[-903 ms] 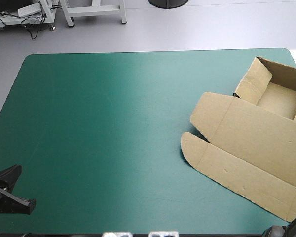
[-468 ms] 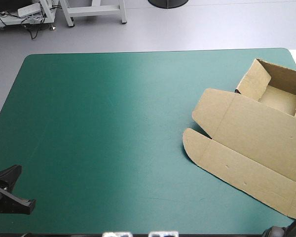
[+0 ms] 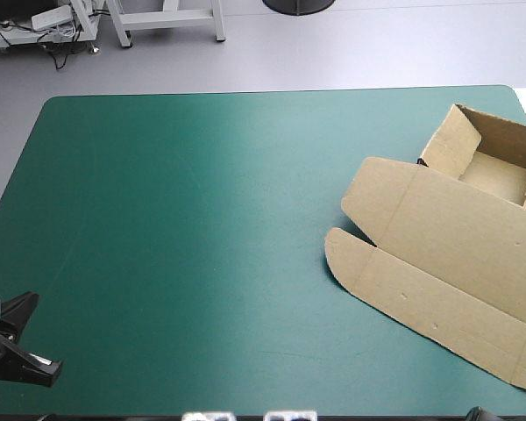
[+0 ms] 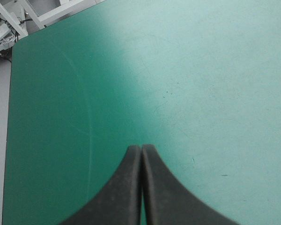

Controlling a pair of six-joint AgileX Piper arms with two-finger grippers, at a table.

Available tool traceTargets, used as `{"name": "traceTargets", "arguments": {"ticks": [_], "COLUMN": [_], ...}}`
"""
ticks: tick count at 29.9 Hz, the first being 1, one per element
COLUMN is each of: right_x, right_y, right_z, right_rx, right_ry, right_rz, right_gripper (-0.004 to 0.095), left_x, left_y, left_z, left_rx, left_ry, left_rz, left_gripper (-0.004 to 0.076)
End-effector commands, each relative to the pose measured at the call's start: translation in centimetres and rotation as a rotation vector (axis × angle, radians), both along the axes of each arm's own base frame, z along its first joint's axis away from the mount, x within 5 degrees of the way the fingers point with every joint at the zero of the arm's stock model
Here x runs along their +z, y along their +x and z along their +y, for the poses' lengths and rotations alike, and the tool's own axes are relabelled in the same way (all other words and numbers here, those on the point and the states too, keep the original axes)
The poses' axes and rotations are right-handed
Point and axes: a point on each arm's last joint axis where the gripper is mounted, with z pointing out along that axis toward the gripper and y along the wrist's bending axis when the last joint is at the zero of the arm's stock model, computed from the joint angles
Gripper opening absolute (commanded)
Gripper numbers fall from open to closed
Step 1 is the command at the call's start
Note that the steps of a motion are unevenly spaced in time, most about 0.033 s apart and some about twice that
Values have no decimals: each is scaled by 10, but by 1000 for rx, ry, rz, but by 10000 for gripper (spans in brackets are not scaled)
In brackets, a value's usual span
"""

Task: Fold the box

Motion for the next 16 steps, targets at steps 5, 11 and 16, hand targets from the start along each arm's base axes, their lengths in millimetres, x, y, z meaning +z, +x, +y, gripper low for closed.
{"name": "traceTargets", "arguments": {"ticks": [5,11,16], "right_x": [26,-14,-55], "right_y": [-64,-126,-188], "right_z": [80,127,136], "right_rx": [151,190,81], "right_ry": [-75,-182,-239], "right_rz": [-140,-92,-86], "right_gripper": [1,0,0], "left_x": [10,10,-3], "left_y": [4,4,9], "left_z": [-1,-2,-4], "left_rx": [-7,-8,-12], "left_ry": [-15,-16,-5], "left_rz": [-73,-71,-28], "left_gripper": [-10,-10,-10]}}
